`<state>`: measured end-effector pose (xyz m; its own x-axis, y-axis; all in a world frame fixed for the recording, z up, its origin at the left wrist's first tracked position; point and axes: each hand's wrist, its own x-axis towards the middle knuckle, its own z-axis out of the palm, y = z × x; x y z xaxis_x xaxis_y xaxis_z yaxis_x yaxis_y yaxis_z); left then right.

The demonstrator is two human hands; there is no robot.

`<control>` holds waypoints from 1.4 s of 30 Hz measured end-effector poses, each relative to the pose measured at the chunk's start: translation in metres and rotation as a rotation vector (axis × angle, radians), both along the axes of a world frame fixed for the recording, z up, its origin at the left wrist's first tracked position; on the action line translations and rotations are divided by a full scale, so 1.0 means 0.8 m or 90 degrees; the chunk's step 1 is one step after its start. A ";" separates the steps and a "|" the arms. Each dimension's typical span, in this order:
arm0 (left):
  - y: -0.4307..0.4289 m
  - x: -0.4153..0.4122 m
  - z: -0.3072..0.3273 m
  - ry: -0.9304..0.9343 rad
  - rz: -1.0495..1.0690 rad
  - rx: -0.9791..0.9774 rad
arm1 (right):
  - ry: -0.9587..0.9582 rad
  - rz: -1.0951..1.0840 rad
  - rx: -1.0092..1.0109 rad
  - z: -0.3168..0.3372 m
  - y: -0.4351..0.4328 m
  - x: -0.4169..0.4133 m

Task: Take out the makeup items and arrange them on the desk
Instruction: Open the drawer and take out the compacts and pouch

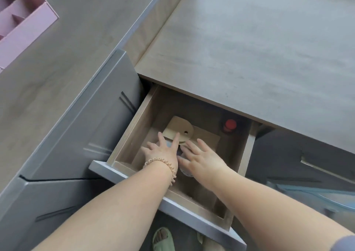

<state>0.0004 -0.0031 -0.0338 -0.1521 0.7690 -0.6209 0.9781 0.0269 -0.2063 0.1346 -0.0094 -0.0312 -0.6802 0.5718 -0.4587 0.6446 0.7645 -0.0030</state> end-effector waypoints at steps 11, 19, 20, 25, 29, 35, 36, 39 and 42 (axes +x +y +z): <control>0.006 0.000 -0.010 -0.021 0.013 0.041 | 0.091 0.139 -0.014 -0.002 0.023 0.009; 0.029 -0.006 0.125 -0.010 -0.090 0.281 | 0.302 -0.003 0.073 0.057 0.032 0.034; 0.044 -0.003 0.145 -0.010 -0.107 0.337 | 0.352 -0.041 0.122 0.070 0.043 0.039; 0.133 0.027 0.212 -0.053 -0.099 0.496 | 0.474 -0.238 0.337 0.137 0.121 0.075; 0.175 0.074 0.205 -0.096 -0.088 0.516 | 0.380 -0.374 0.335 0.158 0.174 0.111; 0.204 0.127 0.160 -0.109 -0.040 0.471 | 0.287 -0.417 0.231 0.136 0.217 0.138; 0.208 0.127 0.154 -0.102 -0.028 0.465 | 0.274 -0.413 0.208 0.132 0.223 0.137; 0.215 0.118 0.141 -0.086 -0.001 0.454 | 0.270 -0.407 0.172 0.124 0.241 0.127; 0.216 0.112 0.133 -0.113 0.023 0.420 | 0.280 -0.423 0.148 0.120 0.262 0.117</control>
